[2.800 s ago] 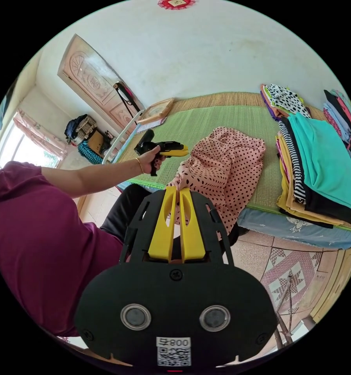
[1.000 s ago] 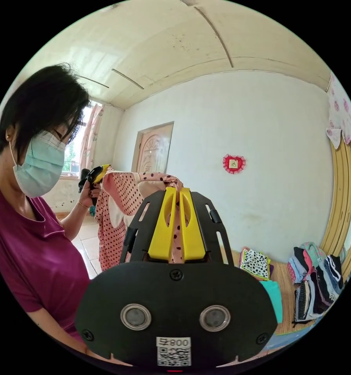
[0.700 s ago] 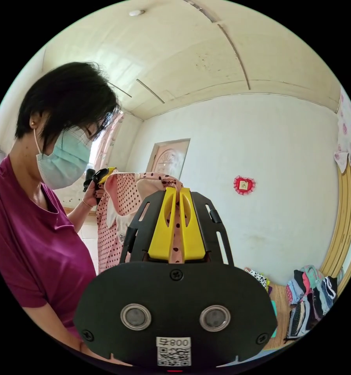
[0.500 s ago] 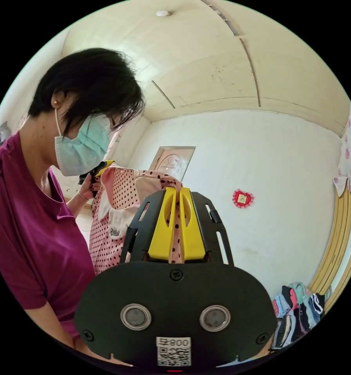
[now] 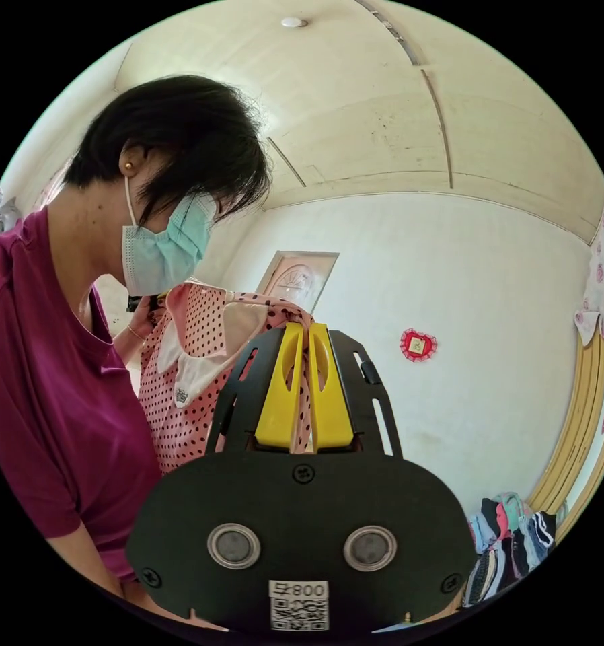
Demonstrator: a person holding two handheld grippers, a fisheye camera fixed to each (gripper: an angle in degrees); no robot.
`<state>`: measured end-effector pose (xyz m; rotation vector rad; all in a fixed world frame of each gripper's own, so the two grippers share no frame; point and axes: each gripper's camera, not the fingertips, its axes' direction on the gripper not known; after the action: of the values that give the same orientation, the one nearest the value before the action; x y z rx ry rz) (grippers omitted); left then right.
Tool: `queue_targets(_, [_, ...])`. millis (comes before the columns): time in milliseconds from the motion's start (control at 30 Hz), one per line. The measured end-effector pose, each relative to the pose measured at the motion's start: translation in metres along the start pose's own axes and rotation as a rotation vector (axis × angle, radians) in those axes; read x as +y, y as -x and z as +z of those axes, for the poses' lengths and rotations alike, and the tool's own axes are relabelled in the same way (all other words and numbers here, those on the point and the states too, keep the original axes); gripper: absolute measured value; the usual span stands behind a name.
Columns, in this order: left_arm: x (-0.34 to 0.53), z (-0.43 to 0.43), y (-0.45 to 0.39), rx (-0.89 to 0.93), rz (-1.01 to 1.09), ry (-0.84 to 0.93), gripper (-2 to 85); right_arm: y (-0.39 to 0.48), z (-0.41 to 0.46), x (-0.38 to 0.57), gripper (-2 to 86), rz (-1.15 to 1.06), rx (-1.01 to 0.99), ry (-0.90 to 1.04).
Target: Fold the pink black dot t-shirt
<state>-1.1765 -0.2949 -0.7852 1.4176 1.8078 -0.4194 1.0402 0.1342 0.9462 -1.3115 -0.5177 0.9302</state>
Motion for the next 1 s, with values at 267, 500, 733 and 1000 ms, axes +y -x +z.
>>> queue_targets(267, [0.052, 0.019, 0.061, -0.007, -0.079, 0.038, 0.5, -0.018, 0.086, 0.046, 0.8, 0.079, -0.022, 0.042])
queue_targets(500, [0.128, 0.06, 0.149, -0.032, -0.181, 0.093, 0.4, -0.047, 0.19, 0.096, 0.9, 0.151, -0.039, 0.109])
queue_targets(733, [0.25, 0.139, 0.286, -0.11, -0.365, 0.265, 0.6, -0.104, 0.353, 0.185, 0.9, 0.268, -0.051, 0.257])
queue_targets(1000, [0.483, 0.233, 0.467, -0.317, -0.668, 0.585, 1.6, -0.174, 0.613, 0.383, 1.3, 0.469, -0.093, 0.664])
